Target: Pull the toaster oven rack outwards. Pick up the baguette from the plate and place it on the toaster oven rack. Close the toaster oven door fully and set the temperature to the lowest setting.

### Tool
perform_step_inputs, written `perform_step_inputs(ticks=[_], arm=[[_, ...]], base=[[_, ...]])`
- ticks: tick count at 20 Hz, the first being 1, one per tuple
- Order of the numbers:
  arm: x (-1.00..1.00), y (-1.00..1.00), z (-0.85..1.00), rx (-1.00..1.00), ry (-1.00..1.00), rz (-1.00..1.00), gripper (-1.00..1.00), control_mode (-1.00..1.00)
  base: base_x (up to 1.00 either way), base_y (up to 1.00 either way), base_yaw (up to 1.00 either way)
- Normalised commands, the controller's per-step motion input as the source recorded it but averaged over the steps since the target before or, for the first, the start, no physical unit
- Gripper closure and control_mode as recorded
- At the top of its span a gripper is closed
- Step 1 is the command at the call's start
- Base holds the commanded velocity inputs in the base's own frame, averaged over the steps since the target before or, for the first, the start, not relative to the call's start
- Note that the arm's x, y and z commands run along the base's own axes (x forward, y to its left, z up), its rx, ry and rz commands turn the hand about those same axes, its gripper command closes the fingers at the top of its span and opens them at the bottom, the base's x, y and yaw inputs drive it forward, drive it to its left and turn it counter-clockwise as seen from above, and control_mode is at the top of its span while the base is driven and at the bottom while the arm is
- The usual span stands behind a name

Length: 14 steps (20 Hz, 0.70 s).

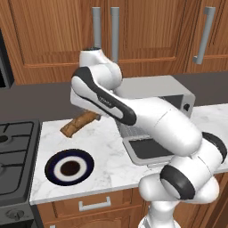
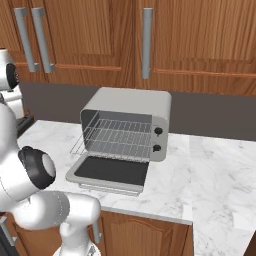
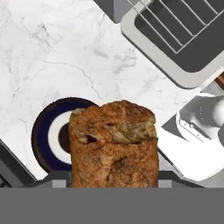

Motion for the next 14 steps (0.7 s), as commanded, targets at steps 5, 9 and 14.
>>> perform_step_inputs(ticks=[5,9,14], arm=[[-0.79,-0.56,0.25,0.05,-0.22,0.00,1.00,-1.00],[-0.65,-0.80,0.00,0.07,-0.17,0.00,1.00,-1.00],[-0.20,-0.98,0.03,0.10,-0.09,0.00,1.00,-1.00]], base=[[0.00,0.00,0.00],[0.00,0.00,0.00],[0.00,0.00,0.00]])
